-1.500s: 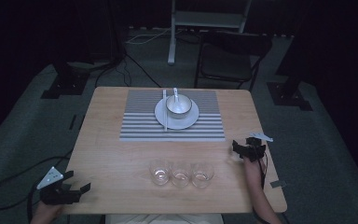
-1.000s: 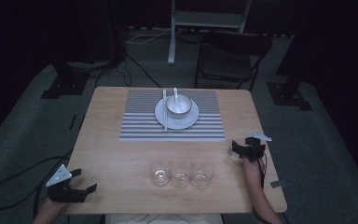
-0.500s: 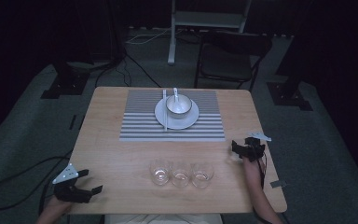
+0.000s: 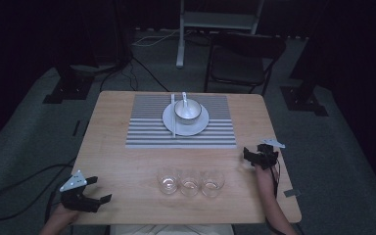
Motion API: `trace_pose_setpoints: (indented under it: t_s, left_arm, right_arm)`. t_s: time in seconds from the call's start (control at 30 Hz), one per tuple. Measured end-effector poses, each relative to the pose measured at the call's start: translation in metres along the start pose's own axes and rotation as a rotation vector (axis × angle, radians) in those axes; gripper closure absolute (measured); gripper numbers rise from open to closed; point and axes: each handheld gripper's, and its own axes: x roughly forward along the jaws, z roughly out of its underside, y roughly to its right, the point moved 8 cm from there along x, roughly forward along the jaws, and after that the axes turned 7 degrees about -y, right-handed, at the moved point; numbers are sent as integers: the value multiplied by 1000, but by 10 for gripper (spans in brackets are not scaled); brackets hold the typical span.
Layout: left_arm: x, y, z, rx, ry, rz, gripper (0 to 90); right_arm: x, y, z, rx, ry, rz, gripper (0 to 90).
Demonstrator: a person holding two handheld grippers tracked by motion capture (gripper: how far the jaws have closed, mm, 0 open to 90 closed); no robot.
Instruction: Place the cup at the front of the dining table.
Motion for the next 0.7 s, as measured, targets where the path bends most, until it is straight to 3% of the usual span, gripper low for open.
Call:
trace_pose_setpoints:
  t_s: [0.33, 0.7]
  left_arm:
    - [12, 5, -8, 24, -22, 34, 25]
    - [17, 10, -25, 53, -2, 40, 25]
  right_arm:
    - [0, 1, 0, 7, -5, 8, 131]
    - [1, 1, 0, 9, -6, 9, 131]
